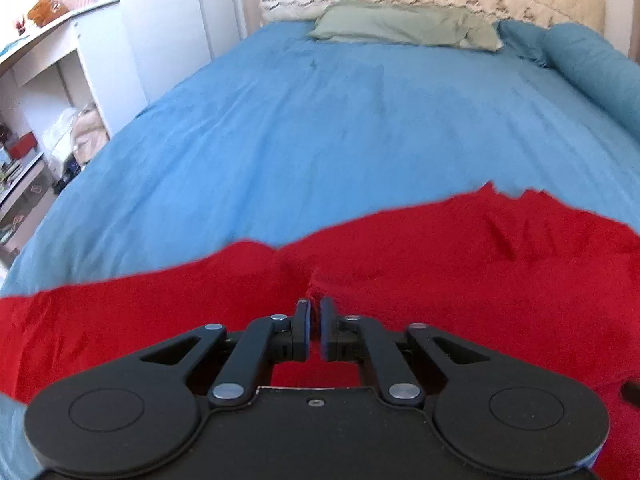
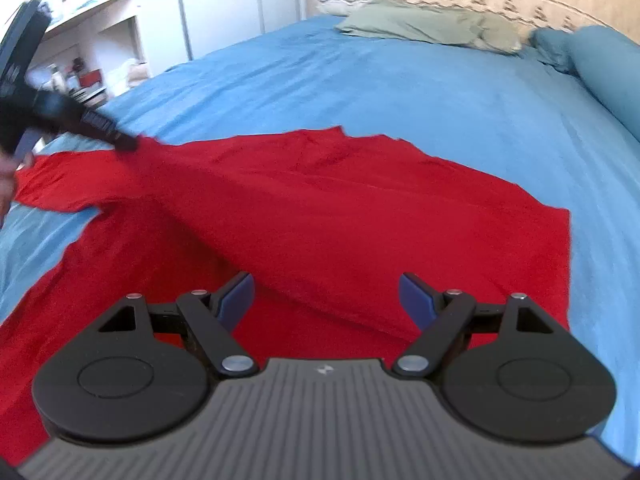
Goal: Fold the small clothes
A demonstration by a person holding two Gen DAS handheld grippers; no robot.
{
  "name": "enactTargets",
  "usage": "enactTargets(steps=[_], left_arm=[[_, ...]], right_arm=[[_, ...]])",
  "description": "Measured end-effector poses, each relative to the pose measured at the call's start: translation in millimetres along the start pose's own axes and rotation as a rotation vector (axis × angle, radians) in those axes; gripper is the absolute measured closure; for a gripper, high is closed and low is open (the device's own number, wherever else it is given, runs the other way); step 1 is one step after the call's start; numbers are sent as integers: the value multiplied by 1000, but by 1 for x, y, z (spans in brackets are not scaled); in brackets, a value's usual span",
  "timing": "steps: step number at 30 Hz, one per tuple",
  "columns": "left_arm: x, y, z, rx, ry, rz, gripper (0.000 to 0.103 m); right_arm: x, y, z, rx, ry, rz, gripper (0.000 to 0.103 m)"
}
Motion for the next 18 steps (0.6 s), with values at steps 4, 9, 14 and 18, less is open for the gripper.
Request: enactTargets(steps=[4,9,14,18], left_arm=[[-1,15,-4,3,24,18,34],[-3,26,8,-92,-15,15,34],[-4,18,21,-183,-49,6,32],[-1,-1,35,-243,-74,7,31]], right_arm=[[-1,-5,20,-86,-10,-3,8],[-13,-8,57,-188,-44,-40,8],[-35,5,96,-224,-96,-78,8],[-30,8,102,-194,-117,-82,8]])
Point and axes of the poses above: each gripper's, at about its wrist camera, not at the fingertips, and y roughly against the way its jaws point, z to its right, x to its top, the point moved 6 cm from there along -y, roughly the way its jaws point, and after that the axes turned 12 degrees about z, right-handed, at the moved point
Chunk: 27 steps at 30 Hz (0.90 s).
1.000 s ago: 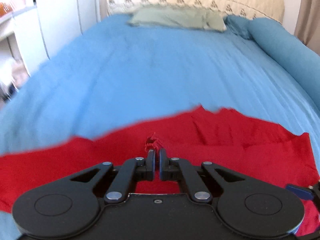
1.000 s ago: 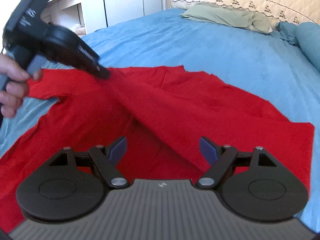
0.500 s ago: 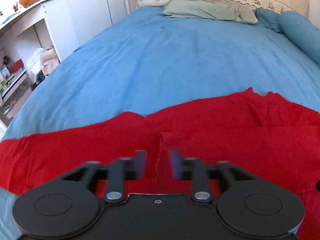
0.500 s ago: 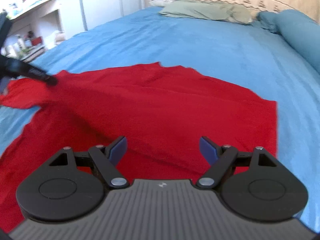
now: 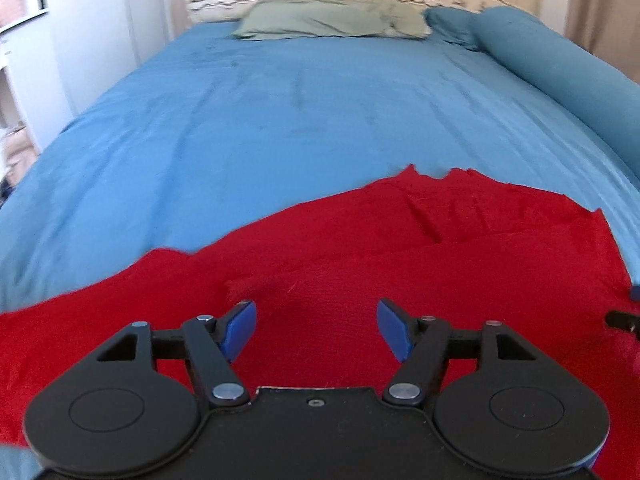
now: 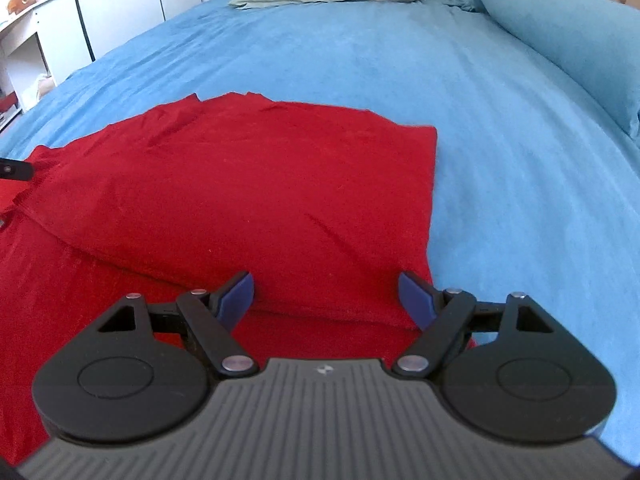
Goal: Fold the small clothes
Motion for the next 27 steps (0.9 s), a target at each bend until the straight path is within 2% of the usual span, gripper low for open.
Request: enactTargets(steps=[3,6,13,18,20,22,24,27], left_arm=[[-4,-24,-1,0,1,-30,30],[-14,-45,-8,8,41,-86,30],[-14,-45,-8,7,38,-69,27],[7,-5,-13,42,80,8,27],[18,22,-21,27,133,43,25],[25,47,-30,18,173,78,9],[31,79,-44,62,198,124,0],[32,115,-74,131,251,150,0]], right_arm=[[15,0,-6,15,17,49,8],[14,-14,-7,9,-3,29,8],[5,-21,-4,-3,11,33,8],[22,-11,-12,25,-19,44,7],[36,-1,-24,52,-3,72,7],[53,13,-40,74,28,98,7],[70,26,-59,109,51,109,5],[90,43,-91,143,84,123,0]])
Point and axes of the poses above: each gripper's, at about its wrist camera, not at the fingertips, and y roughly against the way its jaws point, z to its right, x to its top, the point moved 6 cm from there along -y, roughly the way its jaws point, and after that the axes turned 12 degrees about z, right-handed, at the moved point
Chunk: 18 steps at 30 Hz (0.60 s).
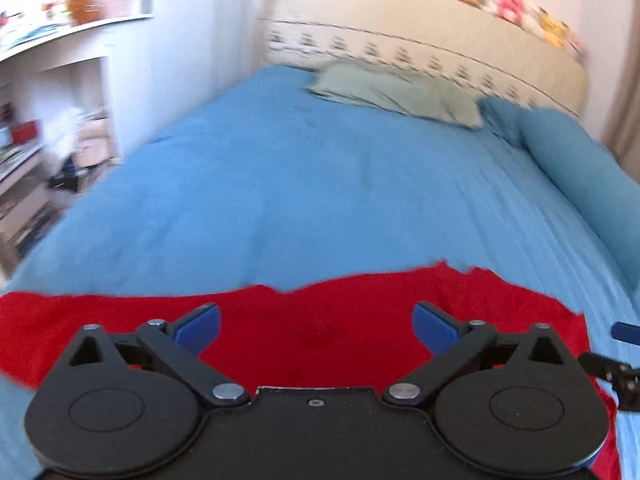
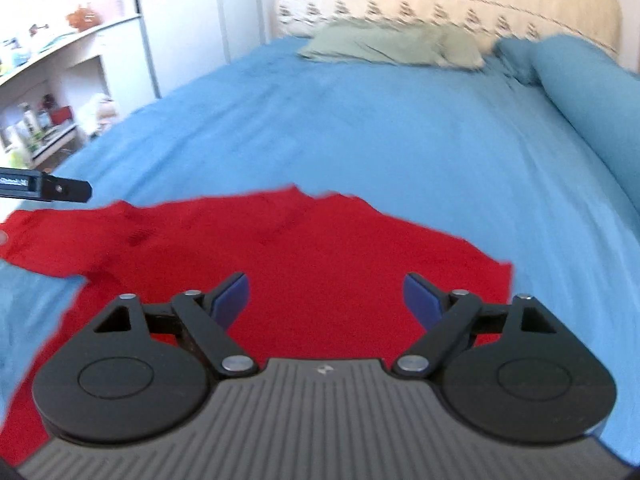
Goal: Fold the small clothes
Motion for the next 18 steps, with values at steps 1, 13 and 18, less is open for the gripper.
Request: enactTargets(steps=[1,13,18], left_arm=[[1,7,-13,19,22,-1,0],[-27,49,-206,279,271,-24,0],[-53,40,-275,330,397,-56,6]], right_arm=[[7,3,-13,15,12,7,0],[7,-5,-164,74,15,-64,0],[-22,-23,-219,3,-75,-146,0]])
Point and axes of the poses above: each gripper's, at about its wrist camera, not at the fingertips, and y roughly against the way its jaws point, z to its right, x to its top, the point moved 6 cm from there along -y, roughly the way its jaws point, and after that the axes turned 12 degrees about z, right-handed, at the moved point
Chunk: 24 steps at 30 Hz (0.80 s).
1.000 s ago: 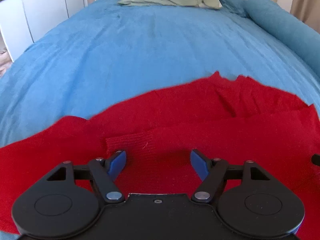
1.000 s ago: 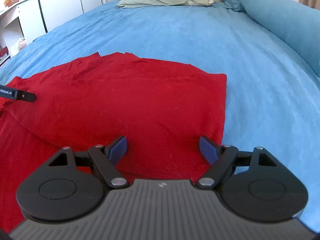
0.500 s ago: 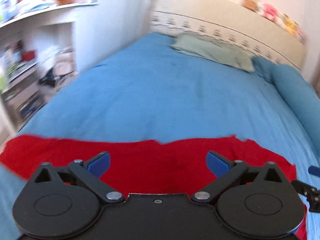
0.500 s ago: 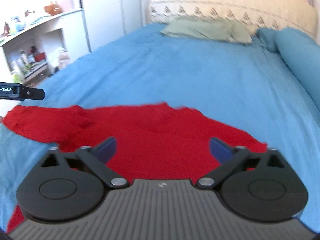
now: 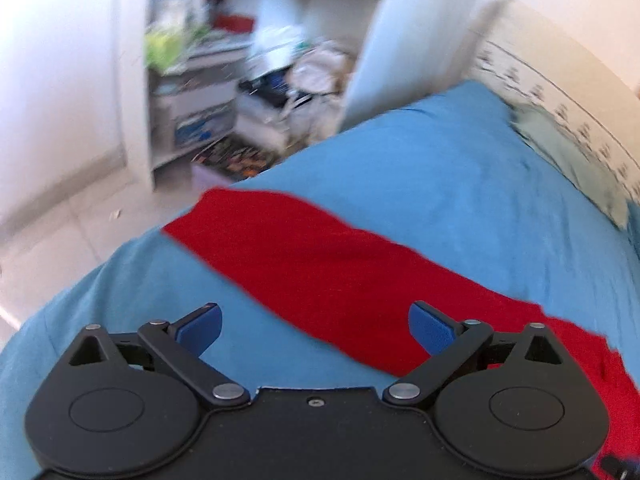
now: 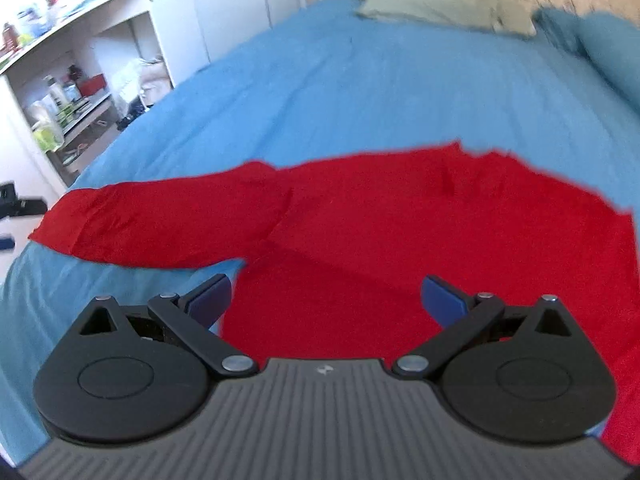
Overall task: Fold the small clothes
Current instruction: 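Grasp the other sleeve cuff with the left tool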
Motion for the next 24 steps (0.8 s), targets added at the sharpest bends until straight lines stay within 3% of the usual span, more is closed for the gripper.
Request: enactTargets(steps=[6,9,14,15,16,18,24], left_arm=[[-1,-40,-40,-17,116,-51,29],[4,-51,-45,-27,139,-27,33],[10,-58,-46,1,130,7,49],[13,-65,-48,10,121,10,63],[15,-69,-49,23,111,12,84],[15,-73,-52,36,109,6,98],[22,-58,-39,36,59,56,98]], right_arm=[[-21,-17,-34,-86,-81,-29,0],[-27,-19,-37,-117,-95,-28,0],[-29,-31,-41,-137,-86,-30,0],[-29,-35,-41,-143,-76,-29,0],[-30,-37,-41,-148,-73,-30,0],[-30,-42,-39,-156,-80,-31,0],[-30,-48,-31,-170,-91,-30,0]])
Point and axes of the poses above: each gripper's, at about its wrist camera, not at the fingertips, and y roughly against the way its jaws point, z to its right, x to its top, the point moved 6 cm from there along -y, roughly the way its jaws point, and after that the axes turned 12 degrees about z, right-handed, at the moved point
